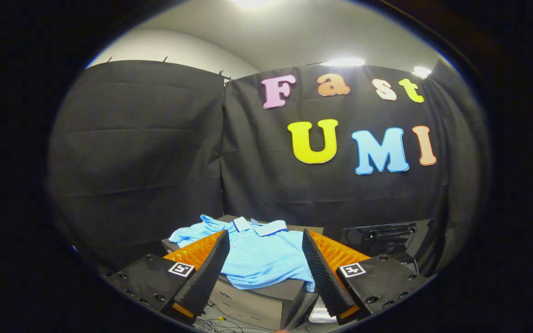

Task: Put the clothes into the washing machine and then close the washing machine lid.

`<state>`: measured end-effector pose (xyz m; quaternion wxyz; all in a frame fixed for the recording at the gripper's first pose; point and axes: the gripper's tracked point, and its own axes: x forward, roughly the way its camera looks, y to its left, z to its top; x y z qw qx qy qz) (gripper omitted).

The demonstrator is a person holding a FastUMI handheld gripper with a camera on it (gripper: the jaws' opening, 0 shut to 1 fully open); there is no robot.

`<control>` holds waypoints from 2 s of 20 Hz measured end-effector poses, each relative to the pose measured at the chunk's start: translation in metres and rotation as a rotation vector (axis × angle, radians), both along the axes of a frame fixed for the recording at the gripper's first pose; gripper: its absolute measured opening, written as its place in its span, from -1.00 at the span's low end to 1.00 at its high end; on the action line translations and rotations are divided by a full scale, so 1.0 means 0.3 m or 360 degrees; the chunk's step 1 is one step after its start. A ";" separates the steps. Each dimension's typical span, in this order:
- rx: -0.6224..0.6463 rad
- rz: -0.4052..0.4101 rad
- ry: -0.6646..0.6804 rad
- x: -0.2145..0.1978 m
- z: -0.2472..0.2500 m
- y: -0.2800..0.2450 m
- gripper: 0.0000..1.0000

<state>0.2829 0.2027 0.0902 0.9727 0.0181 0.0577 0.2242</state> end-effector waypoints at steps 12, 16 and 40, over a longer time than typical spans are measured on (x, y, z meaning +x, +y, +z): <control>-0.0156 0.0184 0.0265 0.239 -0.088 0.208 0.96; -0.0214 0.0248 0.0339 0.305 -0.123 0.294 0.96; -0.0589 0.0315 0.0919 0.465 -0.442 0.438 0.92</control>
